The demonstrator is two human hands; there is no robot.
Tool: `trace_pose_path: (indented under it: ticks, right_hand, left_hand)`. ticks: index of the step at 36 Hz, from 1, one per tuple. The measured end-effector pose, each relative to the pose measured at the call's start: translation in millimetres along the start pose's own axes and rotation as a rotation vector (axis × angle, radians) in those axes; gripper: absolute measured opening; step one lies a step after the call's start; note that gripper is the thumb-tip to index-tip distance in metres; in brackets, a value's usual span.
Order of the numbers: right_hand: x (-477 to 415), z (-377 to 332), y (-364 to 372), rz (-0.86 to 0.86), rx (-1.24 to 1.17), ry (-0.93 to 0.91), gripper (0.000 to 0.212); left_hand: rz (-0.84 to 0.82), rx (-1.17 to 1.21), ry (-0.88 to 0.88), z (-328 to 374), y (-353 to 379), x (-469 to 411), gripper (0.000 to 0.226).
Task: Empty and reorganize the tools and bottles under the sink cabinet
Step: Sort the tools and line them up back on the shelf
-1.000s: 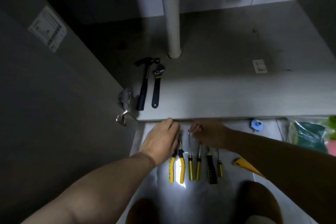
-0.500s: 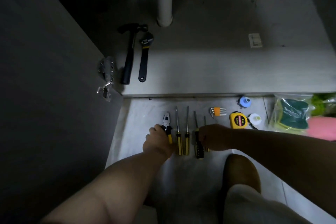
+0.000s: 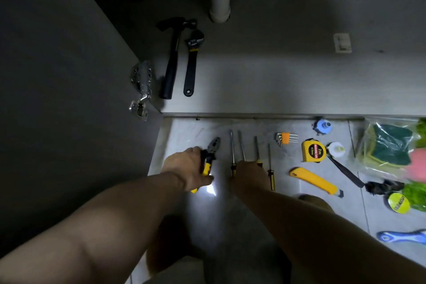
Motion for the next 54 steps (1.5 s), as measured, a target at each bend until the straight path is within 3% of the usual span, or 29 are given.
trace_pose_path:
  ticks: [5,9,12,14,18,21,25,30,36,43,47,54]
  right_hand:
    - [-1.2,2.9,-7.7,-0.183,-0.093,-0.004,0.019]
    - [5.0,5.2,-45.5,-0.391,-0.022,-0.085,0.038]
    - [8.3,12.9,-84.7,-0.601,-0.134,-0.073,0.03]
    - [13.5,19.7,-116.2,-0.65,-0.118,-0.083,0.029]
    - [17.1,27.0,-169.9,-0.54,-0.163,-0.208,0.03]
    - [16.8,28.7,-193.1,-0.451,-0.208,-0.302,0.033]
    - [15.9,23.0,-210.1,-0.509,-0.264,-0.349,0.029]
    - [8.7,14.5,-225.4,-0.486,-0.451,-0.385,0.026]
    - [-22.0,-2.1,-216.1,-0.045,-0.439,-0.28,0.027]
    - [-48.6,-43.4,-201.7,0.236,-0.323,-0.184,0.032]
    - [-59.9,-61.1,-188.0,0.28,-0.308,-0.128,0.03]
    - [-61.7,-66.5,-164.0,0.31,-0.372,-0.163,0.031]
  left_hand:
    - [-0.021,0.015,0.106,9.1,-23.5,7.7,0.073]
    - [-0.085,0.07,0.23,22.3,-54.1,16.7,0.061]
    - [-0.037,-0.027,0.315,35.4,-80.7,25.1,0.054]
    - [0.035,-0.054,0.364,43.1,-98.2,29.3,0.052]
    - [0.274,0.047,0.344,58.6,-129.2,28.4,0.057]
    - [0.48,0.214,0.182,66.7,-150.3,16.0,0.055]
    - [0.609,0.355,-0.042,65.0,-174.4,-15.1,0.055]
    - [0.542,0.276,-0.144,52.4,-185.0,-48.3,0.065]
    - [0.461,0.163,-0.158,43.6,-177.7,-66.5,0.062]
    - [0.608,0.075,-0.143,48.5,-169.8,-71.8,0.066]
    - [0.658,0.088,-0.005,49.2,-151.1,-60.1,0.08]
    - [0.696,0.078,0.112,42.1,-124.2,-46.6,0.062]
Point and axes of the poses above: each hand's wrist, its own x-axis away from the middle knuckle, its own y-axis out of the palm, z = x × y, the point moved 2 cm from there along -x, towards the middle knuckle, and after that the axes turned 13 degrees about y, right-handed, at the moved point
